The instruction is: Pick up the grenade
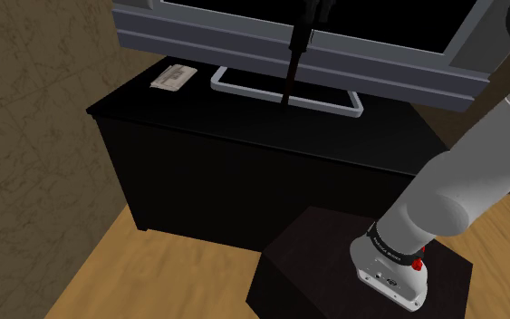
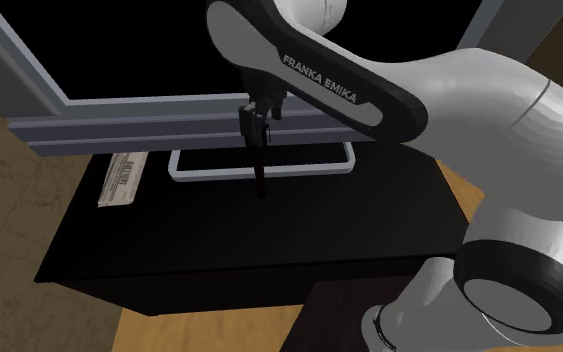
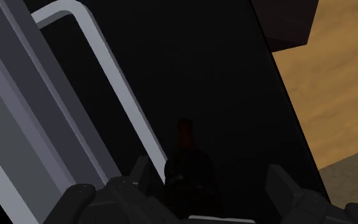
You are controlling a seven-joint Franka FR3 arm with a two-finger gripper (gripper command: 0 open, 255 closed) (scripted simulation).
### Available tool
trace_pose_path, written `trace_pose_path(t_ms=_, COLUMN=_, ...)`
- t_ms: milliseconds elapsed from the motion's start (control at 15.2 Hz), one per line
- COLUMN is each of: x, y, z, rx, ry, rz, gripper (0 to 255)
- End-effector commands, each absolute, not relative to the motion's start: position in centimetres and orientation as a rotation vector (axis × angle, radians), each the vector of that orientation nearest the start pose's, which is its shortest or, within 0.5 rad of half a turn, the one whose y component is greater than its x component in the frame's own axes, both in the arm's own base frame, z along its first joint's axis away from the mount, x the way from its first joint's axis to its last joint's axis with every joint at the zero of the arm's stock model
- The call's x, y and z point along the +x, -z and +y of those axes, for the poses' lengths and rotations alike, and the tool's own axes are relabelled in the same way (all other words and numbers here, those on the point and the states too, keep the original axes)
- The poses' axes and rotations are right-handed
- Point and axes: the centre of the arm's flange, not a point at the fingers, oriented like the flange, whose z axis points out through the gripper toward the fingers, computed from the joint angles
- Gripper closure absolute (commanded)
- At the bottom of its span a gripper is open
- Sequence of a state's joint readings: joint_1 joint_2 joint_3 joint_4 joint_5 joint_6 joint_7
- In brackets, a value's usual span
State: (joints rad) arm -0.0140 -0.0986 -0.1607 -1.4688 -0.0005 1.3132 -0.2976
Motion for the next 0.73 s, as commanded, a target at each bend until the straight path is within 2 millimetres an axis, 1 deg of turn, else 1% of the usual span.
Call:
trace_pose_path(t_ms=0, x=50.8, y=-71.6, z=-9.5, rx=-3.090, ry=-0.102, rz=-0.204, gripper=0)
trace_pose_path(t_ms=66, x=52.0, y=-72.2, z=-9.8, rx=-3.082, ry=-0.110, rz=-0.208, gripper=0)
trace_pose_path(t_ms=528, x=52.0, y=-68.5, z=-9.8, rx=-3.082, ry=-0.110, rz=-0.208, gripper=0)
trace_pose_path(t_ms=660, x=52.0, y=-68.2, z=-9.8, rx=-3.082, ry=-0.110, rz=-0.208, gripper=0)
